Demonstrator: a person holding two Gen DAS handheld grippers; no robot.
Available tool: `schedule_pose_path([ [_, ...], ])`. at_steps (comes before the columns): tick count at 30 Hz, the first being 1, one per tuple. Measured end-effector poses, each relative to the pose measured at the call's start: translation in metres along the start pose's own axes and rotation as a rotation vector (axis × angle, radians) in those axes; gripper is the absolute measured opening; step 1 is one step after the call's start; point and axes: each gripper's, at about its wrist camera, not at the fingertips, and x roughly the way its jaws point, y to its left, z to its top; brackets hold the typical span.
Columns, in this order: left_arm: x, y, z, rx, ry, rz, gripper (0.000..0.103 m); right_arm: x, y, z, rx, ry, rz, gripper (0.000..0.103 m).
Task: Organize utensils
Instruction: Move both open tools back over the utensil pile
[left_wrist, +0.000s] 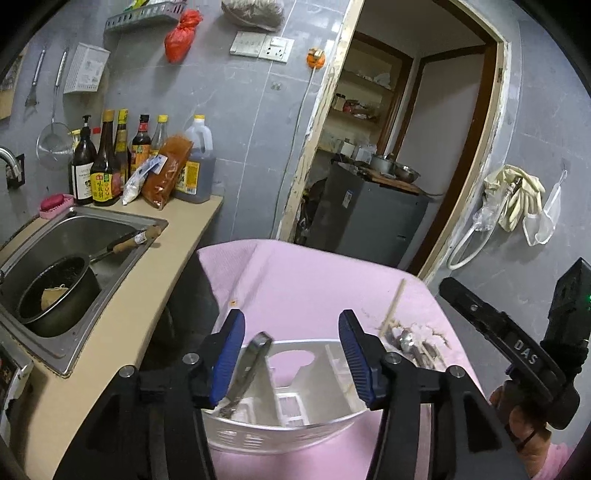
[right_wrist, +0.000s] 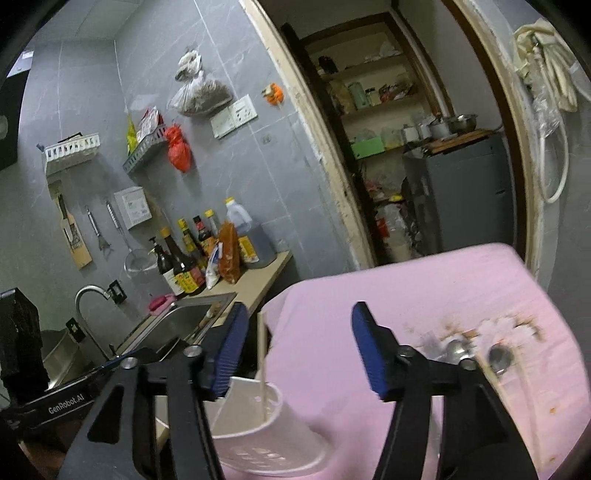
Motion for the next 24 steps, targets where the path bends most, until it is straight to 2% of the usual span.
schedule_pose_path([
  [2, -0.003, -0.010, 0.001, 0.004, -0.018, -0.003, 0.058, -0.011, -0.007, 0.006, -0.008, -0.017, -0.013, 0.069],
  [6, -0.009, -0.032, 0.004, 0.010, -0.060, -0.014, 0.065, -0.040, -0.026, 0.020, -0.048, -0.063, -0.064, 0.078],
  [10, -0.014, -0.060, 0.003, 0.018, -0.109, -0.024, 0.075, -0.066, -0.045, 0.034, -0.083, -0.097, -0.123, 0.093],
  [14, -0.017, -0.092, 0.000, 0.050, -0.151, -0.020, 0.083, -0.090, -0.069, 0.044, -0.126, -0.118, -0.190, 0.101],
  [17, -0.017, -0.118, -0.006, 0.085, -0.182, -0.013, 0.092, -0.101, -0.084, 0.048, -0.141, -0.118, -0.233, 0.101],
  [24, -0.008, -0.166, -0.025, 0.121, -0.193, 0.001, 0.096, -0.119, -0.126, 0.054, -0.157, -0.104, -0.283, 0.101],
])
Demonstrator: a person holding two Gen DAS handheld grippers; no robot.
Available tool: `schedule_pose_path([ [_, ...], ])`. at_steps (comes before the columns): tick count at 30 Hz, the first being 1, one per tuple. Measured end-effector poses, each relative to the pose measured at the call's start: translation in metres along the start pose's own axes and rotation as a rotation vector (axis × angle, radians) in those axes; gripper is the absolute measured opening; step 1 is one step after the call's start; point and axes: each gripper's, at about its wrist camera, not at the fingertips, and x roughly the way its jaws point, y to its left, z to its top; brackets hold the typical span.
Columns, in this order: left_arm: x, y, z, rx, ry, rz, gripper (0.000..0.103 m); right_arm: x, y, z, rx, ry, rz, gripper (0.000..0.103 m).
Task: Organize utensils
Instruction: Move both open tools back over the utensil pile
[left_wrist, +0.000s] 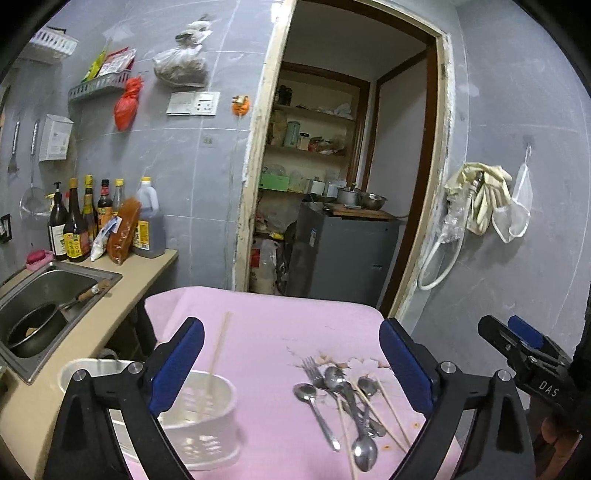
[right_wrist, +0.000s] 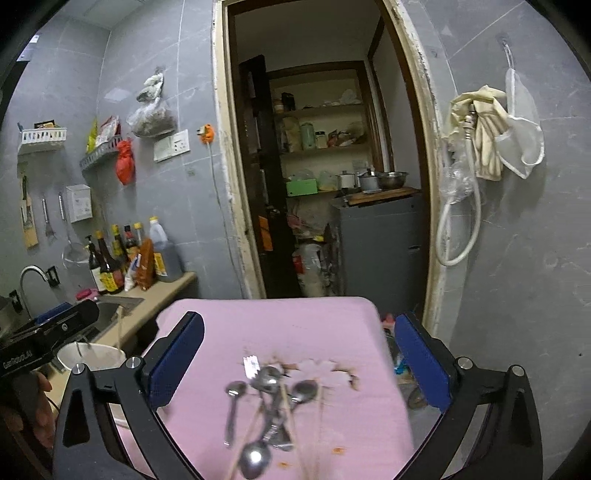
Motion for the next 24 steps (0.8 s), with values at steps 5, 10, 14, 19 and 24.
schedule_pose_path([
  [5, 0.010, -0.024, -0.011, 0.011, 0.018, 0.008, 0.098, 0.003, -0.024, -0.006, 0.002, 0.017, -0.009, 0.101],
  [10, 0.024, -0.040, -0.023, 0.026, 0.047, 0.021, 0.098, 0.018, -0.042, -0.021, 0.020, 0.062, -0.011, 0.101],
  [14, 0.041, -0.048, -0.034, 0.023, 0.087, 0.033, 0.098, 0.039, -0.057, -0.036, 0.060, 0.129, 0.016, 0.101],
  [19, 0.067, -0.050, -0.044, -0.017, 0.161, 0.028, 0.098, 0.071, -0.071, -0.057, 0.093, 0.226, 0.069, 0.101],
  [24, 0.094, -0.046, -0.057, -0.066, 0.241, 0.033, 0.095, 0.104, -0.075, -0.079, 0.100, 0.335, 0.107, 0.092],
])
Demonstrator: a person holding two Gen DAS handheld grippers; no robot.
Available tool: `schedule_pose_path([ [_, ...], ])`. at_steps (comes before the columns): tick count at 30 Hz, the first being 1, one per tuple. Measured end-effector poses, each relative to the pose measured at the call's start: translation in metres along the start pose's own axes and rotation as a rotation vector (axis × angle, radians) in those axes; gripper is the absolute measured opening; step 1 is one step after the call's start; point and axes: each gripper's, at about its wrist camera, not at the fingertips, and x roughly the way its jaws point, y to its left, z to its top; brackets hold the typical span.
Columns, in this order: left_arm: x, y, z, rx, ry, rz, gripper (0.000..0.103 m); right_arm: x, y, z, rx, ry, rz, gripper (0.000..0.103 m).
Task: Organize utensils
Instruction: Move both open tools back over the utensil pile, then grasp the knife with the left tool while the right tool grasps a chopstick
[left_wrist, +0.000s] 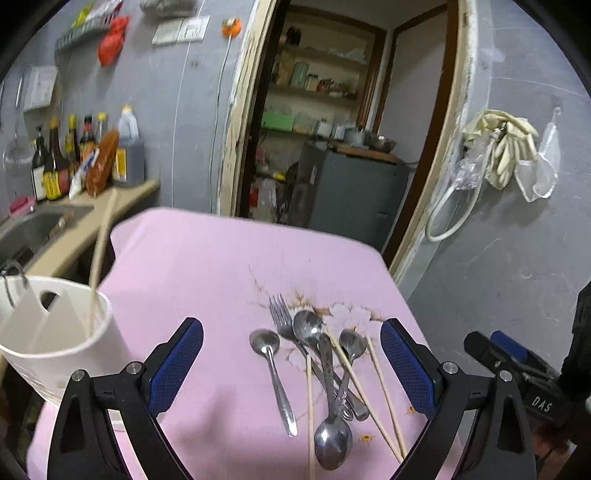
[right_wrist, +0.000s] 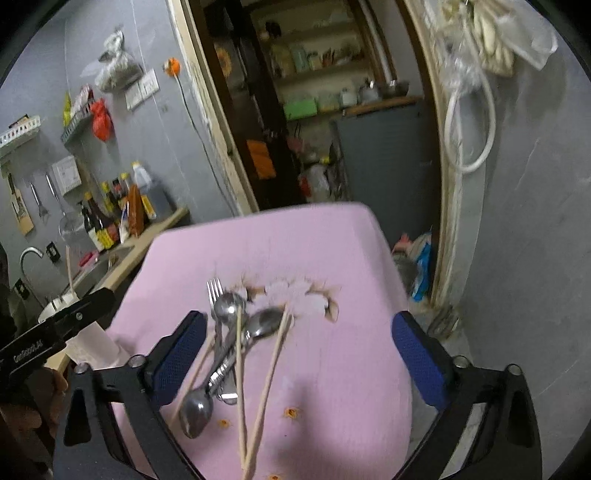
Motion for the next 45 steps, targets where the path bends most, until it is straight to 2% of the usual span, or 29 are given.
schedule_pose_path([
  [2, 0.014, 0.000, -0.003, -0.001, 0.039, 0.011, 0.088, 0.018, -0.004, -0.005, 0.002, 0.051, 0.003, 0.078],
  [6, 0.043, 0.002, -0.007, -0.007, 0.135, 0.038, 0.074, 0.052, -0.005, -0.011, 0.022, 0.141, 0.034, 0.063],
  [7, 0.050, 0.003, -0.008, -0.012, 0.157, 0.043, 0.071, 0.061, -0.004, -0.011, 0.020, 0.161, 0.041, 0.055],
  [9, 0.064, 0.007, -0.010, -0.018, 0.205, 0.050, 0.069, 0.078, -0.001, -0.013, 0.020, 0.201, 0.056, 0.053],
  [11, 0.080, 0.012, -0.013, -0.030, 0.270, 0.047, 0.056, 0.095, 0.003, -0.014, 0.017, 0.239, 0.067, 0.043],
  [14, 0.101, 0.020, -0.015, -0.056, 0.344, 0.039, 0.051, 0.117, 0.008, -0.014, 0.011, 0.289, 0.080, 0.037],
  [19, 0.121, 0.028, -0.015, -0.098, 0.426, 0.030, 0.043, 0.137, 0.017, -0.016, -0.001, 0.345, 0.093, 0.033],
  [23, 0.134, 0.031, -0.016, -0.116, 0.489, 0.032, 0.037, 0.144, 0.023, -0.013, -0.015, 0.358, 0.092, 0.032],
  [27, 0.141, 0.029, -0.012, -0.110, 0.512, 0.030, 0.037, 0.149, 0.026, -0.006, -0.006, 0.398, 0.075, 0.032],
  [30, 0.144, 0.028, -0.011, -0.114, 0.530, 0.026, 0.031, 0.150, 0.021, -0.007, 0.031, 0.435, 0.082, 0.031],
  [34, 0.146, 0.029, -0.011, -0.117, 0.551, 0.019, 0.026, 0.149, 0.020, -0.013, -0.015, 0.467, 0.047, 0.018],
  [36, 0.146, 0.030, -0.010, -0.110, 0.560, 0.017, 0.021, 0.150, 0.025, -0.014, -0.053, 0.478, 0.023, 0.015],
  [38, 0.149, 0.027, -0.010, -0.099, 0.574, 0.012, 0.011, 0.153, 0.032, -0.012, -0.098, 0.496, -0.003, 0.014],
  [41, 0.151, 0.026, -0.010, -0.100, 0.587, 0.000, 0.005, 0.155, 0.041, -0.009, -0.147, 0.512, -0.038, 0.009],
  [43, 0.149, 0.026, -0.009, -0.106, 0.585, -0.012, 0.003, 0.156, 0.042, -0.006, -0.133, 0.521, -0.041, 0.006],
  [45, 0.145, 0.025, -0.009, -0.112, 0.566, -0.025, 0.003, 0.155, 0.033, -0.002, -0.067, 0.531, -0.010, 0.004],
])
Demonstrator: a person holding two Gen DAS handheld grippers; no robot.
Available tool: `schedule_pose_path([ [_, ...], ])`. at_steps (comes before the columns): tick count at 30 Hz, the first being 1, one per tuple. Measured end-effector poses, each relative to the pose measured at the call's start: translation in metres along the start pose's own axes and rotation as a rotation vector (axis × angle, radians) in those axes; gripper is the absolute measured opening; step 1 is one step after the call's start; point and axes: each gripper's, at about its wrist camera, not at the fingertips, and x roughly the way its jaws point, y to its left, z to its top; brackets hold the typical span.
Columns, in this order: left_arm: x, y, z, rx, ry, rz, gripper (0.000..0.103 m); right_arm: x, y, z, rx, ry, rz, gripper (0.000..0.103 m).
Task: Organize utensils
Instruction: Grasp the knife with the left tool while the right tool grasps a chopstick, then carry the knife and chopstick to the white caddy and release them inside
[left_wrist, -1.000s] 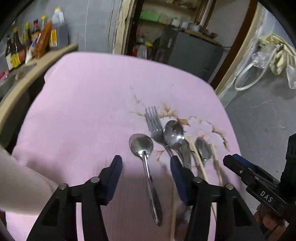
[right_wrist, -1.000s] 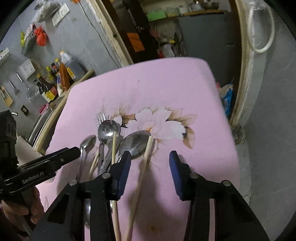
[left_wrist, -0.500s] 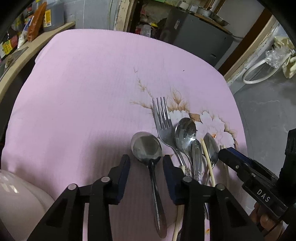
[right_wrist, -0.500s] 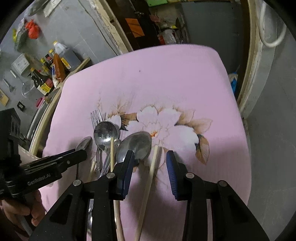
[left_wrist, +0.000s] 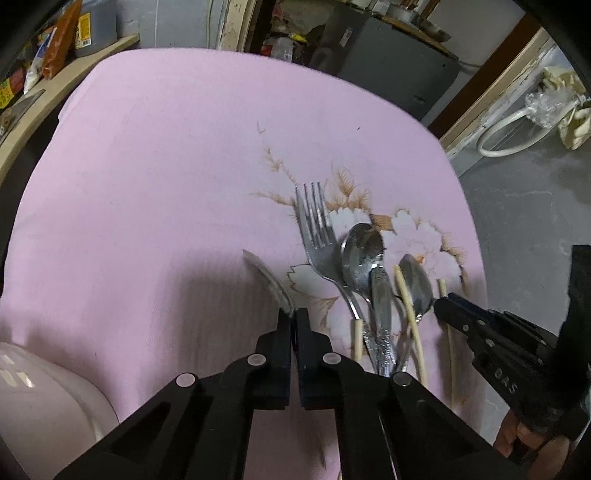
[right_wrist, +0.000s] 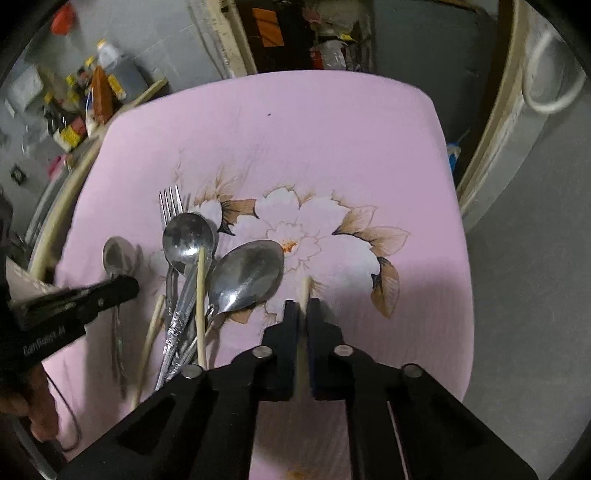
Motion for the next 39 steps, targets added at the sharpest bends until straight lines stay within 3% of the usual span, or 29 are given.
schedule_pose_path([
  [5, -0.021, -0.007, -0.006, 0.038, -0.070, -0.039, 0.003, -0.016, -0.020, -0.008, 0.140, -0.049, 0.140, 0.004],
  [7, -0.032, -0.010, -0.009, 0.057, -0.107, -0.056, 0.003, -0.036, -0.025, -0.015, 0.191, -0.122, 0.218, 0.004],
  [17, -0.109, -0.017, -0.020, 0.126, -0.293, -0.144, 0.003, -0.120, -0.015, -0.040, 0.262, -0.471, 0.365, 0.004],
  [29, -0.218, 0.029, -0.022, 0.175, -0.484, -0.160, 0.003, -0.192, 0.082, -0.034, 0.219, -0.758, 0.433, 0.004],
  [39, -0.284, 0.129, -0.022, 0.115, -0.636, -0.085, 0.003, -0.199, 0.185, -0.008, 0.121, -0.859, 0.452, 0.004],
])
